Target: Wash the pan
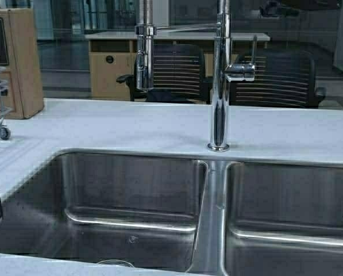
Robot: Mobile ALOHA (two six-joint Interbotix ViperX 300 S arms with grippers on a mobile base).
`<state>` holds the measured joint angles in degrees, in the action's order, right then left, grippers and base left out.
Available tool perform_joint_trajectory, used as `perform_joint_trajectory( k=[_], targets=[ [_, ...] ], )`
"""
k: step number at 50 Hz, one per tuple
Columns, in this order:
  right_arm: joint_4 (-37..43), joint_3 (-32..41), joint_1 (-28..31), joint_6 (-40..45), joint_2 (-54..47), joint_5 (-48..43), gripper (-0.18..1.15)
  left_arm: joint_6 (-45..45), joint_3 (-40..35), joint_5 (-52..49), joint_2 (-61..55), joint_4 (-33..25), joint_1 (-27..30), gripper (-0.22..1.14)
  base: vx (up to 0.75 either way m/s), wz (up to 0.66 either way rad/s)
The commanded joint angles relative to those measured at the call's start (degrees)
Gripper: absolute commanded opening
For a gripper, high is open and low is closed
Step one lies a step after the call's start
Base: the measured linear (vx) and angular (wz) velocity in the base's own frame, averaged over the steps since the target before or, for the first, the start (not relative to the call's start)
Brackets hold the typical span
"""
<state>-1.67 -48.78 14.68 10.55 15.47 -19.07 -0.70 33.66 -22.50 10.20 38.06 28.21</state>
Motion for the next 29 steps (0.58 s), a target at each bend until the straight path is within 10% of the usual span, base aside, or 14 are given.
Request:
perform_joint_trajectory(
  k=[1,29],
  targets=[
    [-0.1,0.6,0.0,0.0,0.5,-0.2,0.05,0.2,-1.3,0.4,1.1,-0.1,-0.2,1.01,0.00,0.00],
    [-0.1,0.7,0.1,0.0,0.6,-0.2,0.05,0.2,-1.3,0.4,0.9,-0.1,-0.1,1.01,0.00,0.00]
  ],
)
